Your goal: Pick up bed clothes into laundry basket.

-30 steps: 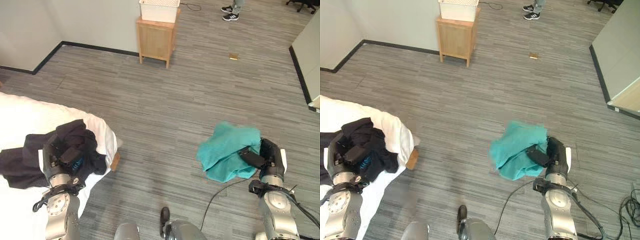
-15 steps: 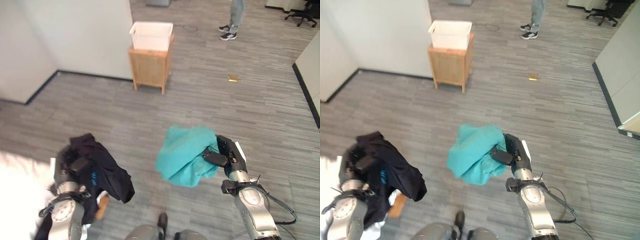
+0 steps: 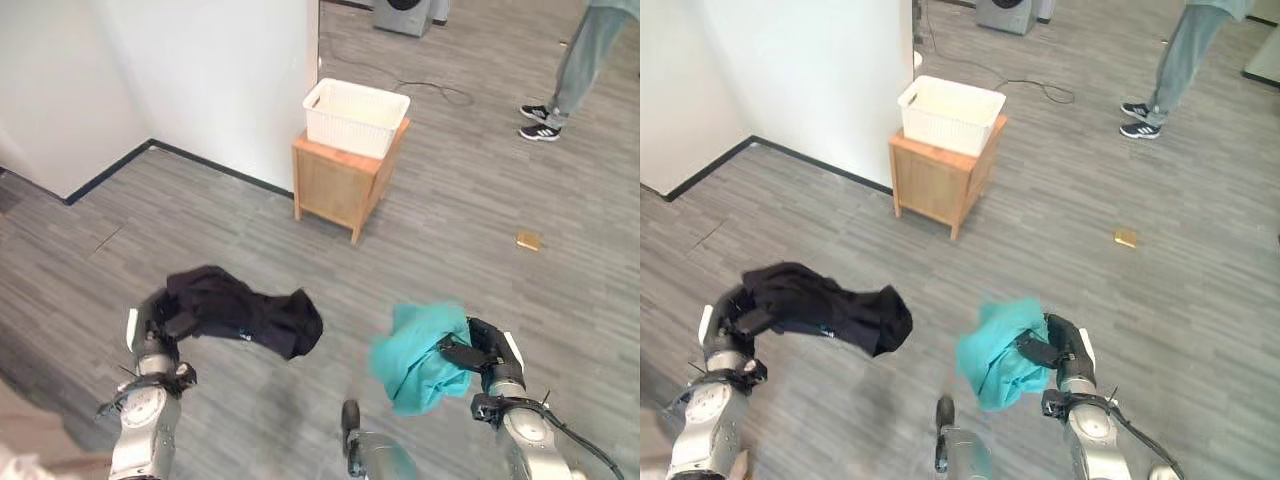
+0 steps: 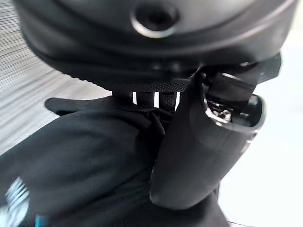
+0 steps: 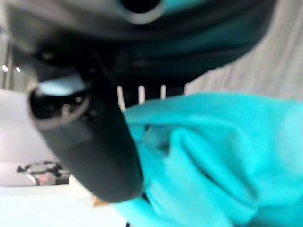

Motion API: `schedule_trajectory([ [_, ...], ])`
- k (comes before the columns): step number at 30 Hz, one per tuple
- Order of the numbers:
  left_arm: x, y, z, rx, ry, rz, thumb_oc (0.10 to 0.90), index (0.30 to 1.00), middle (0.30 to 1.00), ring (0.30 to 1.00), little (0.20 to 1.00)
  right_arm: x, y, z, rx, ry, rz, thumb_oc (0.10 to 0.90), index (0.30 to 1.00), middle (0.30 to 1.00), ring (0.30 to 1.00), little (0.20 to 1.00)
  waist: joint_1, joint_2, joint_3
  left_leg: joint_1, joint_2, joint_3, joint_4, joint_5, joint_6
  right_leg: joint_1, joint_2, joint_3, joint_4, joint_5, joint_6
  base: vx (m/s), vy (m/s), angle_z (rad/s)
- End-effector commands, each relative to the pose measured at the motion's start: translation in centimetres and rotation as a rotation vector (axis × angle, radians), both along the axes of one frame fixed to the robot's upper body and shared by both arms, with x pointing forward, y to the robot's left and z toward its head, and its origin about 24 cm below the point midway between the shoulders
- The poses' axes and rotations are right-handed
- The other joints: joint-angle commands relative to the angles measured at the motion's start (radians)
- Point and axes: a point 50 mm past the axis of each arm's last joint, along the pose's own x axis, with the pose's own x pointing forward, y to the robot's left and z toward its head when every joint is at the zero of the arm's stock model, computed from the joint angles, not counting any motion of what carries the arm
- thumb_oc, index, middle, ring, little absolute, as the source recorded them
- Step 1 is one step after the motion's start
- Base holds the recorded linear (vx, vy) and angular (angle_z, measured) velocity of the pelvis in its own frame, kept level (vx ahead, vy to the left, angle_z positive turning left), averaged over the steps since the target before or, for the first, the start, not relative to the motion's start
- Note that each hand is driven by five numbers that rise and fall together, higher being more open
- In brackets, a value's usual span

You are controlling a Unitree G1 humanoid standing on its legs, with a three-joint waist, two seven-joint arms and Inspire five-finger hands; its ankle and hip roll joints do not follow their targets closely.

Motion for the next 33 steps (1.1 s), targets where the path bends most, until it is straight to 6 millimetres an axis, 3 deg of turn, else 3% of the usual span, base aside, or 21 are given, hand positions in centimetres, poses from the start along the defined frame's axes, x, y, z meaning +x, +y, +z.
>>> schedule_trajectory([
  [1,1.7,1.6,8.6,0.148,-0.375,-0.03,0.4,0.3,0.3,0.3,0.3,4.4,0.6,9.2,-0.032,-0.455,0.045,0.4,0.3,0.3,0.3,0.3,0.055,-0.085,0.0,-0.176,0.037,-0.003,0.183,0.124,0.047,0.162,-0.077,0.145,-0.21,0.095,0.176,0.31,-0.247,-0.28],
  [2,1.7,1.6,8.7,0.148,-0.377,-0.03,0.4,0.3,0.3,0.3,0.3,4.4,0.6,9.3,-0.032,-0.457,0.044,0.4,0.3,0.3,0.3,0.3,0.054,-0.087,0.001,-0.184,0.032,-0.004,0.19,0.125,0.048,0.158,-0.081,0.146,-0.209,0.098,0.177,0.45,-0.213,-0.58],
  [5,1.7,0.8,8.2,0.113,-0.373,-0.066,0.4,0.3,0.3,0.3,0.3,5.4,1.5,10.6,-0.022,-0.503,0.088,0.4,0.3,0.3,0.3,0.3,0.141,-0.086,0.019,-0.403,-0.096,0.054,0.157,0.049,0.042,0.283,-0.067,0.193,-0.22,0.031,0.162,0.65,-0.096,-0.62],
  [8,1.8,-0.6,7.8,0.069,-0.382,-0.13,0.4,0.3,0.3,0.3,0.3,5.8,2.3,12.1,-0.043,-0.57,0.128,0.4,0.3,0.3,0.3,0.3,0.192,-0.045,-0.015,-0.408,-0.128,0.193,-0.354,0.035,0.043,0.39,-0.028,0.193,-0.238,-0.044,0.16,0.87,0.039,-0.32],
  [9,1.8,-1.0,7.4,0.07,-0.371,-0.149,0.4,0.3,0.3,0.3,0.3,5.8,2.7,12.5,-0.052,-0.592,0.14,0.4,0.3,0.3,0.3,0.3,0.202,-0.023,-0.033,-0.387,-0.133,0.24,-0.558,0.074,0.047,0.43,0.001,0.192,-0.244,-0.075,0.159,0.89,0.093,-0.12],
  [10,1.5,-1.1,7.1,0.066,-0.359,-0.145,0.4,0.3,0.3,0.3,0.3,6.3,3.6,13.0,-0.078,-0.61,0.187,0.4,0.3,0.3,0.3,0.3,0.246,-0.021,-0.049,-0.371,-0.184,0.195,-0.709,0.103,0.052,0.479,0.008,0.217,-0.246,-0.098,0.159,0.93,0.109,-0.15],
  [11,1.4,-1.4,6.6,0.047,-0.344,-0.149,0.4,0.3,0.3,0.3,0.3,6.5,4.0,12.9,-0.103,-0.598,0.214,0.4,0.3,0.3,0.3,0.3,0.269,-0.021,-0.063,-0.371,-0.189,0.168,-0.758,0.132,0.038,0.526,0.001,0.226,-0.246,-0.125,0.162,0.81,0.101,-0.59],
  [13,1.6,-1.5,6.3,0.052,-0.328,-0.159,0.4,0.3,0.3,0.3,0.3,6.8,4.8,12.9,-0.123,-0.58,0.266,0.4,0.3,0.3,0.3,0.3,0.265,-0.037,-0.08,-0.373,-0.18,0.24,-0.743,0.164,0.022,0.567,-0.029,0.217,-0.2,-0.143,0.186,0.7,0.124,-0.97],
  [14,1.7,-1.7,6.4,0.065,-0.321,-0.18,0.4,0.3,0.3,0.3,0.3,6.6,5.4,13.6,-0.154,-0.603,0.321,0.4,0.3,0.3,0.3,0.3,0.268,-0.05,-0.088,-0.353,-0.17,0.275,-0.739,0.16,0.044,0.557,-0.048,0.209,-0.115,-0.092,0.211,0.86,0.25,-0.36],
  [15,1.7,-2.2,6.3,0.063,-0.325,-0.221,0.4,0.3,0.3,0.3,0.3,6.4,5.4,13.4,-0.197,-0.579,0.35,0.4,0.3,0.3,0.3,0.3,0.268,-0.076,-0.096,-0.314,-0.194,0.227,-0.691,0.122,0.093,0.444,-0.1,0.207,0.21,0.194,0.311,0.6,0.206,0.06],
  [16,1.7,-2.2,6.3,0.062,-0.325,-0.222,0.4,0.3,0.3,0.3,0.3,6.4,5.4,13.4,-0.198,-0.579,0.349,0.4,0.3,0.3,0.3,0.3,0.269,-0.08,-0.101,-0.316,-0.196,0.228,-0.692,0.117,0.092,0.439,-0.103,0.208,0.215,0.188,0.311,0.59,0.249,-0.16],
  [17,2.1,-2.3,6.4,0.049,-0.329,-0.229,0.4,0.3,0.3,0.3,0.3,6.3,5.2,13.2,-0.198,-0.571,0.342,0.4,0.3,0.3,0.3,0.3,0.248,-0.063,-0.089,-0.269,-0.178,0.218,-0.697,0.098,0.099,0.38,-0.095,0.205,0.327,0.252,0.321,0.38,0.18,-0.37],
  [19,2.0,-2.1,7.2,0.045,-0.367,-0.251,0.4,0.3,0.3,0.3,0.3,6.2,4.8,13.6,-0.216,-0.579,0.337,0.4,0.3,0.3,0.3,0.3,0.203,-0.019,-0.074,-0.164,-0.138,0.167,-0.74,0.079,0.116,0.255,-0.077,0.183,0.449,0.187,0.282,0.68,0.207,0.0],
  [20,2.4,-2.1,7.9,-0.005,-0.411,-0.252,0.4,0.3,0.3,0.3,0.3,6.1,4.4,14.3,-0.226,-0.596,0.341,0.4,0.3,0.3,0.3,0.3,0.167,-0.018,-0.071,-0.081,-0.131,0.111,-0.781,0.066,0.113,0.175,-0.083,0.16,0.353,0.093,0.247,0.83,0.046,0.37],
  [22,2.8,-3.1,8.3,-0.089,-0.459,-0.294,0.4,0.3,0.3,0.3,0.3,6.0,3.2,16.0,-0.279,-0.649,0.31,0.4,0.3,0.3,0.3,0.3,0.138,-0.027,-0.069,-0.039,-0.141,0.066,-0.796,0.044,0.095,0.128,-0.062,0.166,0.173,0.037,0.237,0.68,-0.072,0.79],
  [23,3.2,-3.8,8.5,-0.103,-0.473,-0.321,0.4,0.3,0.3,0.3,0.3,6.0,2.5,17.1,-0.315,-0.682,0.284,0.4,0.3,0.3,0.3,0.3,0.122,-0.04,-0.063,-0.026,-0.154,0.031,-0.796,0.03,0.083,0.144,-0.056,0.18,0.002,0.035,0.24,0.39,-0.072,1.25],
  [24,3.2,-3.8,8.5,-0.104,-0.473,-0.321,0.4,0.3,0.3,0.3,0.3,6.0,2.5,17.1,-0.315,-0.682,0.283,0.4,0.3,0.3,0.3,0.3,0.117,-0.035,-0.063,-0.019,-0.15,0.025,-0.798,0.024,0.084,0.159,-0.054,0.173,-0.014,0.034,0.24,0.47,-0.109,1.41],
  [25,3.7,-5.1,9.1,-0.125,-0.506,-0.376,0.4,0.3,0.3,0.3,0.3,5.5,0.5,19.8,-0.445,-0.747,0.223,0.4,0.3,0.3,0.3,0.3,0.104,-0.066,-0.068,-0.009,-0.176,-0.037,-0.792,-0.004,0.069,0.173,-0.039,0.265,-0.202,0.057,0.269,0.38,-0.081,1.42],
  [26,4.0,-5.8,9.0,-0.15,-0.504,-0.399,0.4,0.3,0.3,0.3,0.3,5.0,-0.2,20.7,-0.492,-0.764,0.202,0.4,0.3,0.3,0.3,0.3,0.093,-0.076,-0.074,-0.005,-0.178,-0.052,-0.796,-0.014,0.07,0.2,-0.024,0.304,-0.219,0.054,0.269,0.37,-0.142,1.52],
  [29,3.3,-5.9,8.8,-0.186,-0.528,-0.416,0.4,0.3,0.3,0.3,0.3,4.9,-1.5,25.1,-0.628,-0.879,0.16,0.4,0.3,0.3,0.3,0.3,0.126,-0.101,-0.096,-0.021,-0.179,-0.062,-0.801,-0.006,0.056,0.234,-0.052,0.27,-0.273,0.102,0.277,0.16,-0.099,1.17],
  [33,1.9,-5.9,7.4,-0.294,-0.498,-0.408,0.4,0.3,0.3,0.3,0.3,4.9,-2.4,28.6,-0.774,-0.926,0.131,0.4,0.3,0.3,0.3,0.3,0.14,-0.112,-0.123,-0.022,-0.166,-0.057,-0.812,-0.012,0.046,0.275,-0.052,0.247,-0.336,0.11,0.261,0.17,-0.075,0.37],
])
